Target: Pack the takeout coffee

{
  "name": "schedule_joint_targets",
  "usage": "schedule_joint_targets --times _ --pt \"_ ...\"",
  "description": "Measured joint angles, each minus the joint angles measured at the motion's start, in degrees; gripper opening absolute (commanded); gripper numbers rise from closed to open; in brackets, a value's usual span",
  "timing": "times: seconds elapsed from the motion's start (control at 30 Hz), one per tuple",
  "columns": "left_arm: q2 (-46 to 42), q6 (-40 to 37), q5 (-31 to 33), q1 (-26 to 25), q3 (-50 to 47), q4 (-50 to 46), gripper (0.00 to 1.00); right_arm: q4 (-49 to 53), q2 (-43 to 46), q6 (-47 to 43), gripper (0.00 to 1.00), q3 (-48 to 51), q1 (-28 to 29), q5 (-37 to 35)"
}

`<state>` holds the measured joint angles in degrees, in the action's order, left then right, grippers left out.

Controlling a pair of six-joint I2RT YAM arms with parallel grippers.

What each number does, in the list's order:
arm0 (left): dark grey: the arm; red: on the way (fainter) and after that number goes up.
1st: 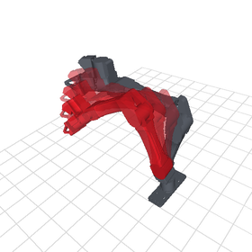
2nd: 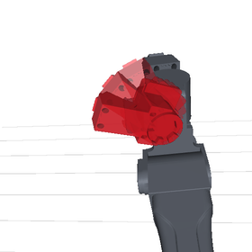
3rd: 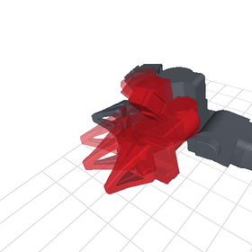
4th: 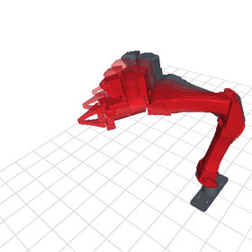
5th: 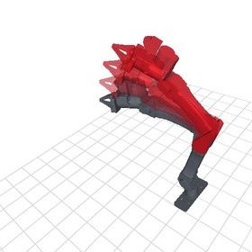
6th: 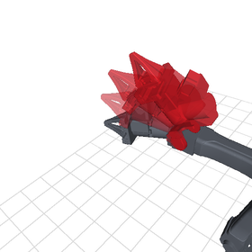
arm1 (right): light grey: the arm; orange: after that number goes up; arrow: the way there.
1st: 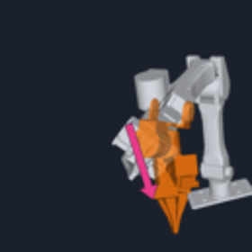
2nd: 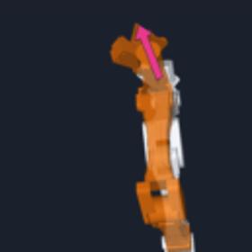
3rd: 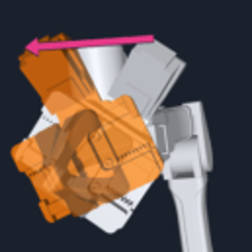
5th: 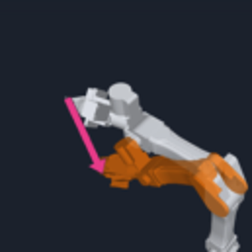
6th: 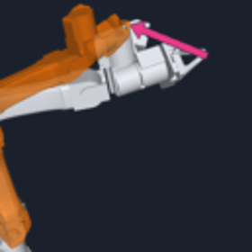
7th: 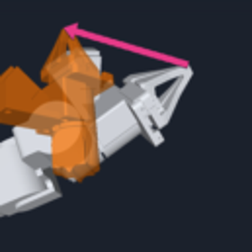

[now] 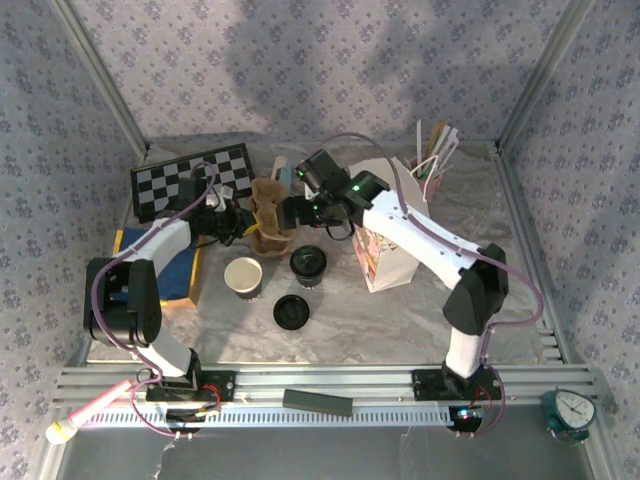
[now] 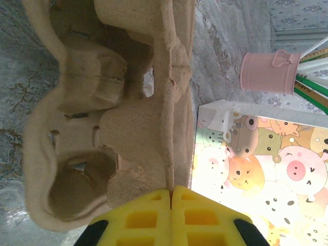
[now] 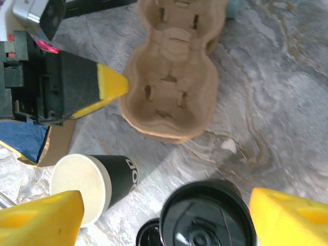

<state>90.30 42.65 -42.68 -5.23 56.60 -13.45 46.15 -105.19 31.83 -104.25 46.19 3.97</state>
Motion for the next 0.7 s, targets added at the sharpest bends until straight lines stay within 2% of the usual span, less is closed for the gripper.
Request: schedule_joint_targets --times 0.3,0.57,0.7 --pt "-0.3 -0.2 0.0 0.0 -0.4 -0.1 0.00 0.1 -10.1 1.2 0.77 -4.3 -0.3 1.4" --pt "-5.3 -0.1 0.1 0.0 -0.5 -1.0 0.00 -0.1 -10.1 1.9 0.64 -6.8 -1.8 2.3" --pt "-8.9 -0.1 0.3 0.0 -0.5 -1.4 0.00 0.0 -9.4 1.8 0.62 -7.7 -2.7 2.7"
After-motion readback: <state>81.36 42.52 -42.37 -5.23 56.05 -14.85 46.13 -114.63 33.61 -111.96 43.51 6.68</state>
